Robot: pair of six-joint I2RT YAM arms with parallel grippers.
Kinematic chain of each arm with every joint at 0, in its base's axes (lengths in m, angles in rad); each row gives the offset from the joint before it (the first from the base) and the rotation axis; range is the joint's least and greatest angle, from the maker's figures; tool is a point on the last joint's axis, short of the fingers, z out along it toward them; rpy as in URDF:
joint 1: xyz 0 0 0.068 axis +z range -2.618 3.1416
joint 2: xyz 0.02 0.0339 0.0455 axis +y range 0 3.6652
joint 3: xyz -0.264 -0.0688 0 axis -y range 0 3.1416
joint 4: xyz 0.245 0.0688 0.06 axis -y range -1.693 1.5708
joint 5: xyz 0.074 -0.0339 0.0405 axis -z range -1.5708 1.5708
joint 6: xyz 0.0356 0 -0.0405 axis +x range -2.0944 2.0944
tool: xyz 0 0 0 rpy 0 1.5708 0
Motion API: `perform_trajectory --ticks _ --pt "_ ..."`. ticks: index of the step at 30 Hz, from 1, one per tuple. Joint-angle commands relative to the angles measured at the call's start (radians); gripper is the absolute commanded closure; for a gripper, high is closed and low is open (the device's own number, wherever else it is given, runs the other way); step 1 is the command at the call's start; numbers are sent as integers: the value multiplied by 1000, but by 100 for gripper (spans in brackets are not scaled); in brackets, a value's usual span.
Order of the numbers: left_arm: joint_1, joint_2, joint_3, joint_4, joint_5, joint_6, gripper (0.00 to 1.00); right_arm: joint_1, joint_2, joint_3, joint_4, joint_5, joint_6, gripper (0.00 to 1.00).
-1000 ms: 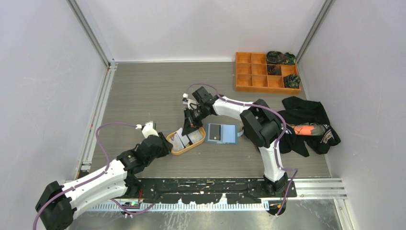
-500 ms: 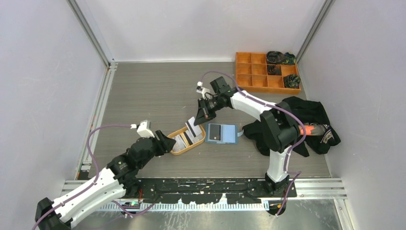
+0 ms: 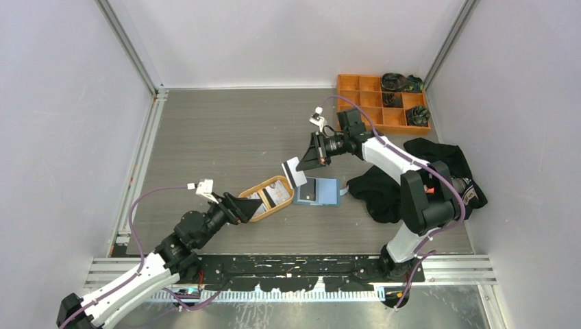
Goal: Put the credit cards into the card holder
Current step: Pick up the credit card from the storage box.
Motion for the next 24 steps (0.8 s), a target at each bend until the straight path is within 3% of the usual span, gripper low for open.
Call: perform_trajectory --ticks 1,6,16,20,24 --pt "-2 88 13 366 66 -5 15 -22 -85 -35 123 -94 57 99" --pt "-3 367 78 561 132 -25 20 -22 -119 -72 225 -118 132 99" --pt "-10 968 226 1078 232 -110 47 -3 -112 -101 290 -127 176 99" --pt "-8 1116 250 1279 243 -153 56 7 -104 -102 290 -130 172 99" --pt "-3 1161 276 1285 244 -171 64 12 -107 -102 285 -129 164 99"
